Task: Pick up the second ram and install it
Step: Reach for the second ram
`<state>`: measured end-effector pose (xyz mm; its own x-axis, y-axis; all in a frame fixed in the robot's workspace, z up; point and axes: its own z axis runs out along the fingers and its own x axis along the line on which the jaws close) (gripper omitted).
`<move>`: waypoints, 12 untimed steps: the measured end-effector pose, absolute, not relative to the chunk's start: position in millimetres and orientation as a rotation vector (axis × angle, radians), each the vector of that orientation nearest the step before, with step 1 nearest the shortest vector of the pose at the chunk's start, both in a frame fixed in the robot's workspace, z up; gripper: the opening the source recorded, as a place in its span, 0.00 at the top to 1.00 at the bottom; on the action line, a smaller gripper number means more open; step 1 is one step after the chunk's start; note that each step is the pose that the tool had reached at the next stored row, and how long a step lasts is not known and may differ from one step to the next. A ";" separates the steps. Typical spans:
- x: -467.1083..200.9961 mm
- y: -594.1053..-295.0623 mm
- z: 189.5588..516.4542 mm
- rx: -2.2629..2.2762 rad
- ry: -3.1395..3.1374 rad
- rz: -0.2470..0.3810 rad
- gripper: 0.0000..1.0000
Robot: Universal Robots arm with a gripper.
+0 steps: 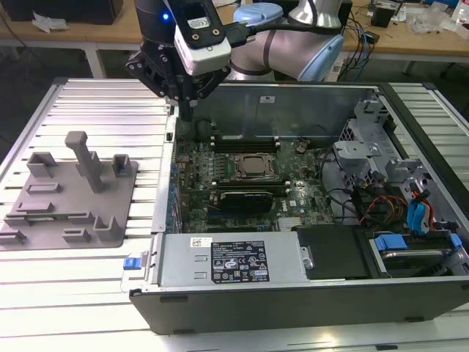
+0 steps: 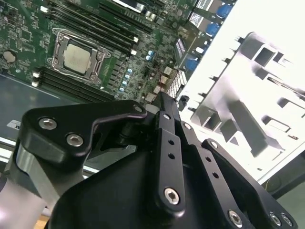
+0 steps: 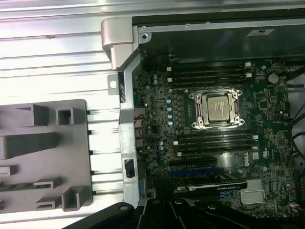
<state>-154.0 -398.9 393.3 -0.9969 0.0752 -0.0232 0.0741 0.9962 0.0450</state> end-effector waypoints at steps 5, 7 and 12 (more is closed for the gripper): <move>-164.9 -398.8 393.3 0.117 3.114 0.069 0.92; -169.5 -398.9 393.3 0.117 3.114 0.069 0.92; -180.0 -398.8 393.3 0.117 3.114 0.069 0.92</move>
